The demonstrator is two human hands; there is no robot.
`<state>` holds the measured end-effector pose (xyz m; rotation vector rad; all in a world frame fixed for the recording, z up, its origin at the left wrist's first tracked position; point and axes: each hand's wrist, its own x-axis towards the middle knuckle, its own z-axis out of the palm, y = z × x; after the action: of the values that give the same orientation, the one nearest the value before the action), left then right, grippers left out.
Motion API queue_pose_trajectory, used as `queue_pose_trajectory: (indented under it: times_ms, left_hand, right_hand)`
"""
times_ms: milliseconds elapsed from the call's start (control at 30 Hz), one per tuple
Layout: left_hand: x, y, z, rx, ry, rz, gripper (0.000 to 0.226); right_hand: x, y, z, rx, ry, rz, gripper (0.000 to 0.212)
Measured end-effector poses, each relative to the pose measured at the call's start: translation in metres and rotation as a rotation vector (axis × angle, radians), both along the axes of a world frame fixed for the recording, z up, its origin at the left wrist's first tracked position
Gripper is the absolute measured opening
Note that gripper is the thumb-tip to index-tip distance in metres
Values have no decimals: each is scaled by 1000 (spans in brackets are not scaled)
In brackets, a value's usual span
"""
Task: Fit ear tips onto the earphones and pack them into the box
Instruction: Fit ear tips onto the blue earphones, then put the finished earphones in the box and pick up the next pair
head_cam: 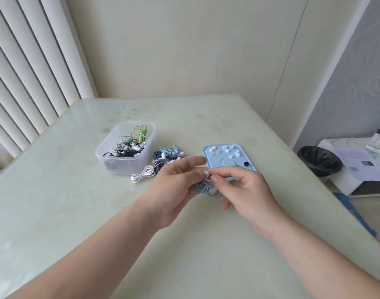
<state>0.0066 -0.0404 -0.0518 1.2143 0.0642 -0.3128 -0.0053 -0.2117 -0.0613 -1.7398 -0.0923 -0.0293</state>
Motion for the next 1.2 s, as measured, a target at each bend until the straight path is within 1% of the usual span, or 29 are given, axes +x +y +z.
queue_pose_trajectory:
  times_ms: [100,167,200,267,333,400,467,533,633,733,833,933,1033,1100,1167,1200]
  left_hand:
    - [1,-1,-1,-5,-6,17,23]
    - [2,0,1,-44,5,70,20]
    - [3,1,3,-70,9,103,20]
    - [4,2,6,-81,2,148,17]
    - [3,2,8,-3,-33,160,11]
    - [3,1,9,116,-71,178,14]
    - [3,5,14,188,-90,198,20]
    - [5,13,22,233,-96,160,25]
    - [7,31,39,292,-109,121,21]
    - [15,56,56,314,-117,203,29]
    - [39,89,67,358,-156,363,30]
    - [74,121,67,506,-208,534,32]
    - [107,136,53,713,-276,631,33]
    - [125,140,38,943,-328,574,34]
    - [136,139,26,1240,-308,390,35]
    - [138,140,23,1371,-298,317,31]
  right_hand:
    - [-2,0,2,17,19,17,24]
    - [-4,0,4,120,83,69,23]
    - [-5,0,4,159,109,98,29]
    - [-7,3,5,161,119,102,39]
    - [-6,9,6,176,111,37,34]
    - [-3,14,9,221,117,-39,25]
    - [3,18,13,234,133,-90,16]
    - [13,25,20,253,155,-98,14]
    - [32,43,33,288,182,-49,12]
    - [50,66,44,311,162,-31,10]
    - [59,83,52,319,138,-18,11]
    - [57,96,55,274,141,4,12]
    - [51,103,52,238,155,58,10]
    - [48,104,51,194,135,95,11]
    - [46,100,49,136,93,132,12]
    - [46,97,49,114,79,143,13]
